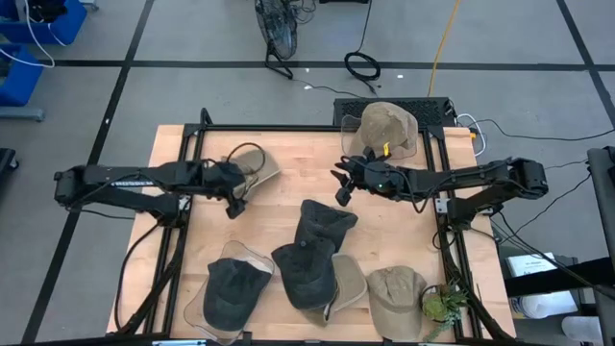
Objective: Pick & Place hat
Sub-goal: Put the brown cap into the top transparent bin
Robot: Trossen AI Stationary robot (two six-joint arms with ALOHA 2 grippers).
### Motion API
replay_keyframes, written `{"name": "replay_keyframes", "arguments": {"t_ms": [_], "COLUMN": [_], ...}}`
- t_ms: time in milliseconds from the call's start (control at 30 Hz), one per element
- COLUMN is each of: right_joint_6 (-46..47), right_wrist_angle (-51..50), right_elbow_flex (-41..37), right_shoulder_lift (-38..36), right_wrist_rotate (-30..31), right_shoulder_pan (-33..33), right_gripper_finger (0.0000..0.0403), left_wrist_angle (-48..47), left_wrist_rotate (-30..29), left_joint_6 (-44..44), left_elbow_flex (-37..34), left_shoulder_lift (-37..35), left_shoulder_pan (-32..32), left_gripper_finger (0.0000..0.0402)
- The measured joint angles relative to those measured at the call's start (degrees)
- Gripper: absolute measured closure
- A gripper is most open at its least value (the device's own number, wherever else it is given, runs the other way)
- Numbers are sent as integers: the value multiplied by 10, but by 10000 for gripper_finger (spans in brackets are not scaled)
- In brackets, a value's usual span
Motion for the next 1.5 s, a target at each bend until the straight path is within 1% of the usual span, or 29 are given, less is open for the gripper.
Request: {"name": "replay_keyframes", "arguments": {"t_ms": [67, 167, 267, 367, 400, 467, 500, 567, 633, 667, 767, 833, 1000, 1067, 1100, 1200, 1300, 1400, 1500], "right_joint_6": [0, 0, 0, 0, 0, 2, 3, 2, 1, 1, -2, -30, -82, -122, -147, -204, -255, -305, -330], "right_wrist_angle": [0, 0, 0, 2, 2, 2, 2, 2, 2, 3, 12, 20, 20, 19, 17, -7, -70, -142, -202], "right_elbow_flex": [0, 0, 0, 0, 0, 0, 0, 0, 0, 0, 0, 0, 19, 36, 47, 92, 150, 211, 262], "right_shoulder_lift": [0, 0, 0, 0, 0, 0, 0, 0, 0, 0, 0, 0, 0, 0, 1, 14, 42, 80, 118], "right_wrist_rotate": [0, 0, -1, -1, -1, -6, -17, -31, -29, -28, -20, -29, -32, -32, -33, -65, -93, -97, -123], "right_shoulder_pan": [0, 0, 0, 0, 0, 0, 0, 0, 2, 2, 3, 6, 18, 24, 26, 32, 31, 26, 12], "right_gripper_finger": [309, 309, 310, 310, 310, 310, 310, 310, 308, 306, 293, 279, 227, 206, 196, 181, 182, 184, 185], "left_wrist_angle": [1, 11, 33, 57, 64, 71, 72, 72, 72, 68, 51, 27, -49, -67, -70, -114, -172, -226, -269], "left_wrist_rotate": [-32, -68, -54, -23, -9, 23, 41, 76, 105, 116, 125, 127, 144, 160, 167, 171, 171, 171, 172], "left_joint_6": [-2, -5, -24, -37, -37, -37, -34, -26, -21, -22, -20, -18, 21, 41, 50, 77, 108, 146, 181], "left_elbow_flex": [0, 0, 0, 0, -1, -1, -1, -1, 0, 5, 35, 69, 185, 229, 251, 319, 389, 462, 532], "left_shoulder_lift": [24, 63, 100, 137, 149, 169, 176, 185, 184, 183, 167, 159, 157, 167, 174, 203, 253, 308, 351], "left_shoulder_pan": [0, 7, 19, 29, 31, 33, 34, 34, 34, 34, 34, 34, 34, 33, 33, 33, 32, 25, 15], "left_gripper_finger": [6, 20, 46, 90, 110, 165, 199, 279, 361, 379, 388, 394, 396, 397, 397, 397, 397, 397, 397]}}
